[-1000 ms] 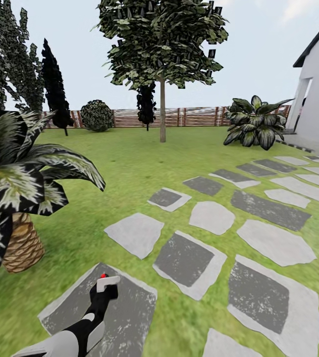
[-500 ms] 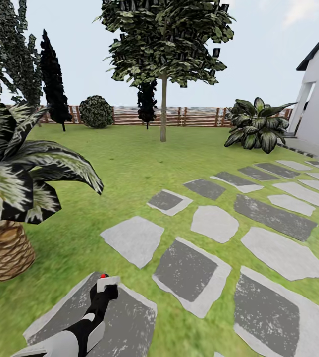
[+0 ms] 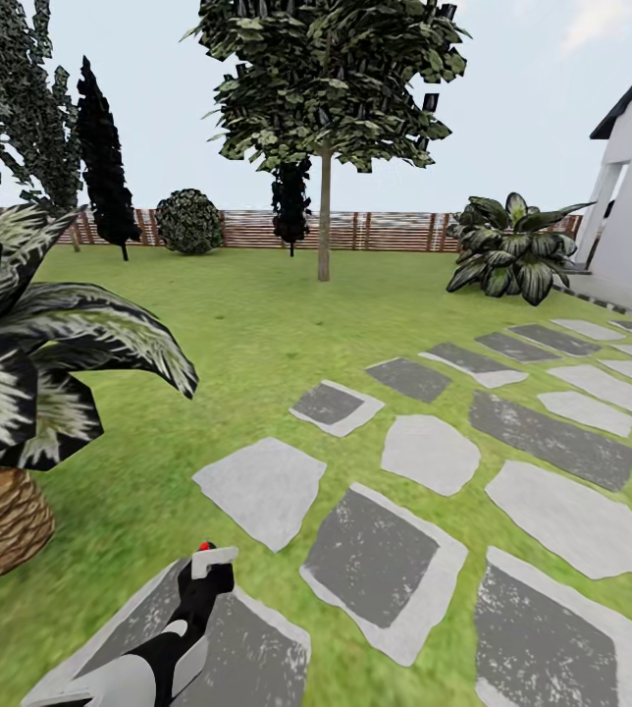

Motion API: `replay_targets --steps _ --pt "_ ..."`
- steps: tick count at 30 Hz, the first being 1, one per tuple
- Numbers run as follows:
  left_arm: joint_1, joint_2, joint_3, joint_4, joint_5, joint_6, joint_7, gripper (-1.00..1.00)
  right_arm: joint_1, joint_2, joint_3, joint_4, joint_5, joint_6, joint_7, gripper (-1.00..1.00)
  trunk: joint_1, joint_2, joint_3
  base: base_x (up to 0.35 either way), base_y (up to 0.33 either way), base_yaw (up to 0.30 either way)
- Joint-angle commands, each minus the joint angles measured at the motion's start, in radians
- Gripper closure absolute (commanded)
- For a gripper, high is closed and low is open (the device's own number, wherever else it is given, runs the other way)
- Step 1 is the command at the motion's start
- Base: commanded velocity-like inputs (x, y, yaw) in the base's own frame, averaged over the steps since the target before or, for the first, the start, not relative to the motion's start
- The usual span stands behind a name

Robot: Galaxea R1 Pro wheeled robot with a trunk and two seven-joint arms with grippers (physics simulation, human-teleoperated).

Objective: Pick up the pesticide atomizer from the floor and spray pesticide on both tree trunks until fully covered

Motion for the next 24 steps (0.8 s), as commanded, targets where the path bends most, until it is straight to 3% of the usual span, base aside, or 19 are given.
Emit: replay_targets --steps 1,8,24 --pt "0.0 0.0 0.0 0.0 0.0 0.0 0.0 1.0 0.0 0.0 0.0 0.0 0.0 0.0 0.0 -1.0 0.0 0.0 0.0 0.126 0.0 0.0" --pt "0.0 0.0 -0.001 0.0 0.0 0.0 0.0 1.0 0.0 0.0 0.0 0.0 0.0 0.0 0.0 -1.0 0.0 0.0 0.0 0.206 0.0 0.0" --pt "0.0 0.0 -0.001 0.0 0.0 0.0 0.0 1.0 0.004 0.0 0.0 0.001 0.0 0.0 0.0 -1.0 0.0 0.0 0.0 0.319 0.0 0.0"
